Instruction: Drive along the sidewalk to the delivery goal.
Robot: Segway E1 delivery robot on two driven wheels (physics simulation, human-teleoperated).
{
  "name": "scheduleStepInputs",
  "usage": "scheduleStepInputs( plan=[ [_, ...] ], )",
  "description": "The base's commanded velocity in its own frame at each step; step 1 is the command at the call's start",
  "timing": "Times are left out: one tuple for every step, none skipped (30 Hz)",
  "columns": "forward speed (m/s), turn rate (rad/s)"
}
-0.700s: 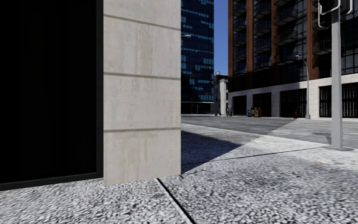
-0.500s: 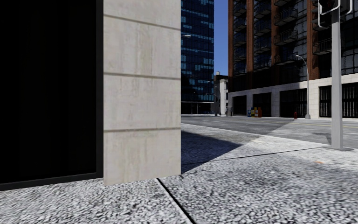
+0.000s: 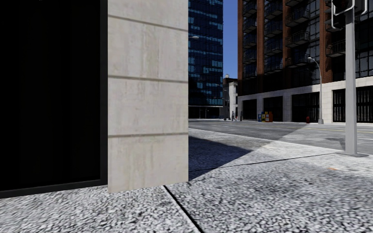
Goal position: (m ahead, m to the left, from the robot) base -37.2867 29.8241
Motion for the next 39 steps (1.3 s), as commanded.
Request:
scheduleStepInputs(
  plan=[
    [0.0, 0.0],
    [0.0, 0.0],
    [0.0, 0.0],
    [0.0, 0.0],
    [0.0, 0.0],
    [0.0, 0.0],
    [0.0, 0.0],
    [0.0, 0.0],
    [0.0, 0.0],
    [0.07, 0.0],
    [0.14, 0.0],
    [0.14, 0.0],
    [0.17, 0.0],
    [0.17, 0.0],
    [0.17, 0.0],
    [0.17, 0.0],
    [0.18, 0.0],
    [0.18, 0.0],
    [0.2, 0.0],
    [0.23, 0.0],
    [0.24, 0.0],
    [0.24, 0.0],
    [0.24, 0.0],
    [0.25, 0.0],
    [0.25, 0.0],
    [0.25, 0.0],
    [0.25, -0.01],
    [0.25, -0.17],
    [0.25, -0.24],
    [0.25, -0.26],
    [0.25, -0.26],
    [0.25, -0.26],
    [0.25, -0.28],
    [0.25, -0.37],
    [0.25, -0.37],
    [0.26, -0.41],
    [0.28, -0.43],
    [0.34, -0.44],
    [0.4, -0.45]
  ],
)
